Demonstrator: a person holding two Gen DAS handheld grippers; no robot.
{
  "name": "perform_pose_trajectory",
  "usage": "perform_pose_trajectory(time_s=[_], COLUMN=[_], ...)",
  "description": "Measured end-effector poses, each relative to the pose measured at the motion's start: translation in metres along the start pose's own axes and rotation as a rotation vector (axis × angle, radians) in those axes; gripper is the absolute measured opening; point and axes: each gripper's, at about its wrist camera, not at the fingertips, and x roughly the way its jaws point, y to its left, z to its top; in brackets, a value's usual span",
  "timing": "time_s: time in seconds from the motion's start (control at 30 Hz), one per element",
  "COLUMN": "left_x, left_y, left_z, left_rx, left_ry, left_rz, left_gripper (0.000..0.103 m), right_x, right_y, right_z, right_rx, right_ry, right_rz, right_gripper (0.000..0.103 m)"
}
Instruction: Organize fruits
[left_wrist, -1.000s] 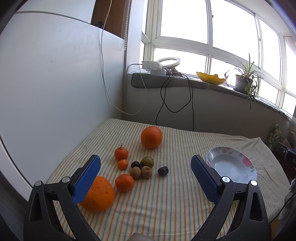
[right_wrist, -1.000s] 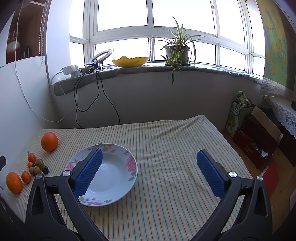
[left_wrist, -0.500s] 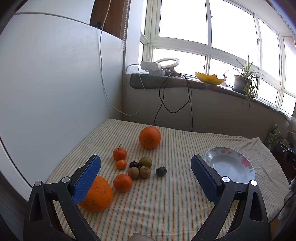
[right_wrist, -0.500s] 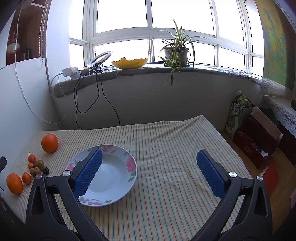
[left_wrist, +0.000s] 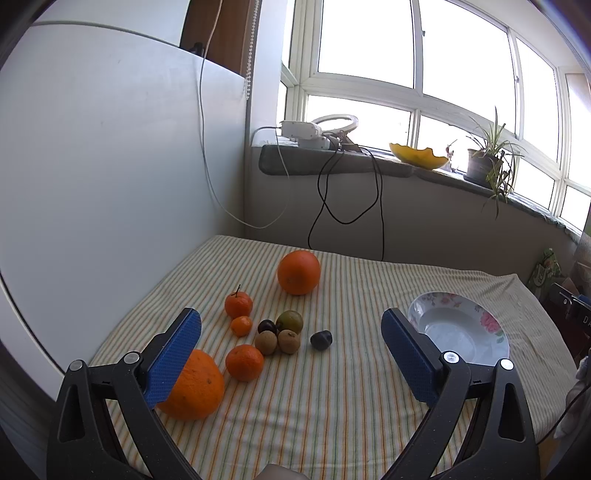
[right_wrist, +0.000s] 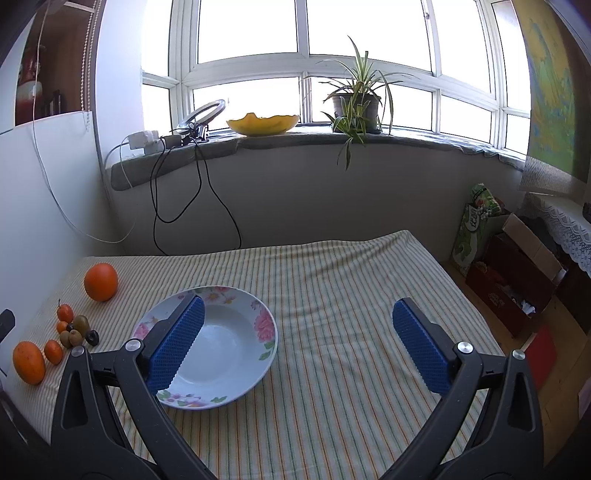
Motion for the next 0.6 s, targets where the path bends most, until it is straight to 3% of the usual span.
perform_pose_trajectory(time_s=[0.6], left_x=[0.0016], left_y=[-0.0001], left_z=[-0.0014], left_rx=[-0.006], left_ry=[0.011], left_rz=[-0.01], left_gripper=[0.098], right_x=[0.0016], right_y=[0.002], right_z=[-0.0002], right_rx=[-0.005], right_ry=[0.007], right_rz=[0.009], right_gripper=[0.103])
